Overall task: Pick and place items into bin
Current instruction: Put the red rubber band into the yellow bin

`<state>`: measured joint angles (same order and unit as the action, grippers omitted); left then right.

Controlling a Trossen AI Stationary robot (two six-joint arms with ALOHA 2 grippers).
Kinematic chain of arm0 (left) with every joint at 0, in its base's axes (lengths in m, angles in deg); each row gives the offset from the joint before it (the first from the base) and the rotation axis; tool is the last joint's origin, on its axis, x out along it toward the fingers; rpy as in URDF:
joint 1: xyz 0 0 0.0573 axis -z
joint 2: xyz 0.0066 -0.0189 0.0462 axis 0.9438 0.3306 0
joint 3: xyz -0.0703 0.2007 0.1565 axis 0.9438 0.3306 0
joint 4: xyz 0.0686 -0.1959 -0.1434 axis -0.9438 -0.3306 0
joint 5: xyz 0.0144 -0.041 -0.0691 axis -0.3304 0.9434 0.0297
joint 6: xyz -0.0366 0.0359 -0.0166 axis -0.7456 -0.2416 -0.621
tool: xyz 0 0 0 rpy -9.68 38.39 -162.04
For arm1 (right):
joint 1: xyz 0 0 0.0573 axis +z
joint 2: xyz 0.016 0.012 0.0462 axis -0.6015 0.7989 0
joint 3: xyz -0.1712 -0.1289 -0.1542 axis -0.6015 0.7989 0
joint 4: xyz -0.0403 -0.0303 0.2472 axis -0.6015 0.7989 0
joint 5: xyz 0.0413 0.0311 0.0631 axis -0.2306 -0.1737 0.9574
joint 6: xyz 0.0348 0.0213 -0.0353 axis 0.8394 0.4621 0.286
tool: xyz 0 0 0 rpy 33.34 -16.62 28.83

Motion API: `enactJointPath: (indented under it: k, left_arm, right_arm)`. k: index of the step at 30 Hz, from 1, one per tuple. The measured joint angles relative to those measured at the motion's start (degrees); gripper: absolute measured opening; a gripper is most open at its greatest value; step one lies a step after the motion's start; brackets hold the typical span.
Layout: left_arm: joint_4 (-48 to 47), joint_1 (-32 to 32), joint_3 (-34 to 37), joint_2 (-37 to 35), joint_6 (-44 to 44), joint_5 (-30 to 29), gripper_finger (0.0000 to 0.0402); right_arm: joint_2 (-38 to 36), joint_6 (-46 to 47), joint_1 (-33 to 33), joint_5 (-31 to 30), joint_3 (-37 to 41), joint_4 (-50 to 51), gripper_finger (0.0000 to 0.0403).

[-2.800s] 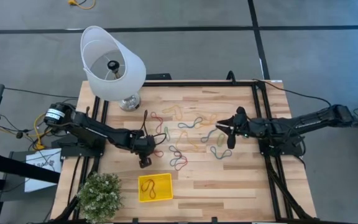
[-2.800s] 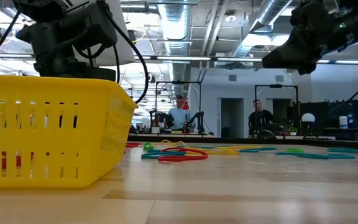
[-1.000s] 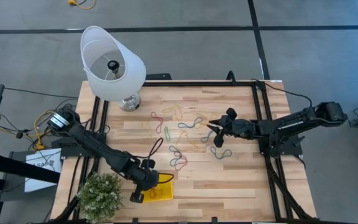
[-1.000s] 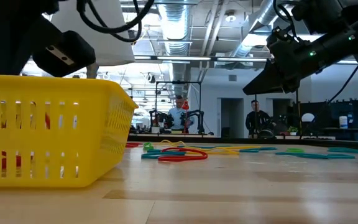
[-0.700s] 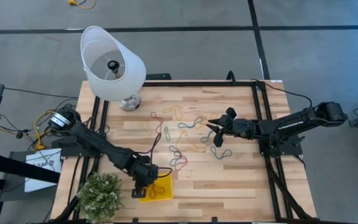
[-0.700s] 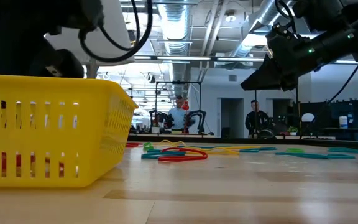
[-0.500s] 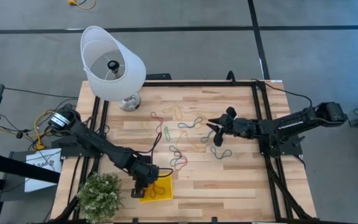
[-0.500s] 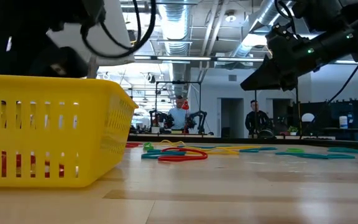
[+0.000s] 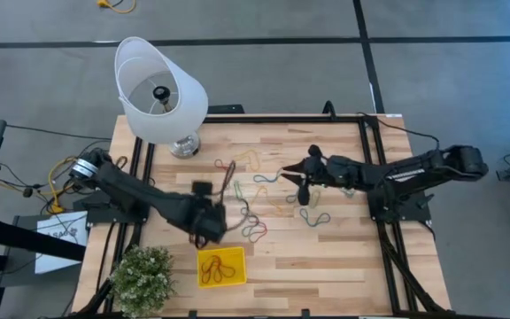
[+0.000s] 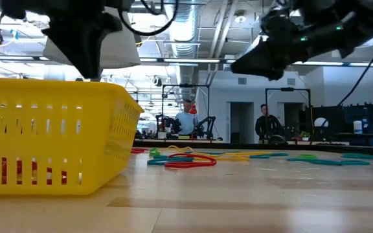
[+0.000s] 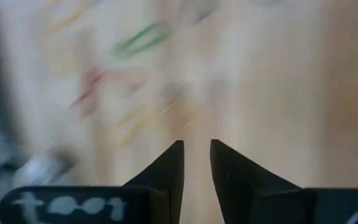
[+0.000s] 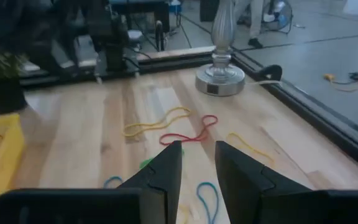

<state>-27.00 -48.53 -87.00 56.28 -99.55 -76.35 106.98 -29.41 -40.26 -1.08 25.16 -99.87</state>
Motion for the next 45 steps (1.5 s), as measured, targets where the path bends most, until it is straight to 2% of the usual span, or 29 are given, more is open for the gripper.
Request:
enactJointPath:
  k: [6,10,12,16,21,25,30,35,38,43,45]
  left_arm:
    - [-11.20,-3.46,-0.59,-8.14,-2.87,-7.17,0.0067]
    - [-8.68,-5.14,1.66,-16.44,-2.40,-10.18,0.0067]
    - [-3.19,-5.99,4.82,-21.29,-2.29,-10.01,0.0067]
    - [14.56,-7.36,15.39,-30.14,-4.54,-9.21,0.0067]
    - [37.01,-9.45,29.69,-34.45,0.74,-4.85,0.0067]
    - [52.79,-13.07,39.05,-32.01,4.72,-1.58,0.0067]
    - [69.41,-19.28,45.86,-25.70,5.74,-4.51,0.0067]
    - [73.22,-25.92,46.28,-17.87,6.27,0.64,0.0067]
    - [78.66,-28.57,46.28,-12.23,9.58,3.62,0.0067]
    - [88.74,-32.09,46.19,-4.75,13.51,3.55,0.0067]
    - [89.52,-33.96,46.19,-2.64,13.56,4.50,0.0067]
  right_arm:
    - [13.09,-0.14,-1.61,0.05,-6.50,0.11,0.0092]
    - [21.19,-0.14,-2.50,0.09,-10.48,0.26,0.0092]
    - [24.08,-0.12,-2.64,0.07,-12.00,0.26,0.0092]
    - [26.75,-0.12,-3.00,0.57,-14.03,2.34,0.0092]
    - [26.22,-0.15,-2.98,4.05,-14.85,5.61,0.0092]
    - [25.15,-0.12,-2.74,4.57,-14.92,7.36,0.0092]
    - [24.63,0.72,-2.35,4.57,-14.84,8.07,0.0092]
    - [24.63,1.92,-2.35,4.65,-14.87,7.65,0.0092]
    - [24.63,2.05,-2.35,4.59,-14.87,7.23,0.0092]
    - [24.63,2.40,-2.33,4.61,-14.87,7.43,0.0092]
    - [24.63,3.05,-2.35,4.61,-14.87,7.48,0.0092]
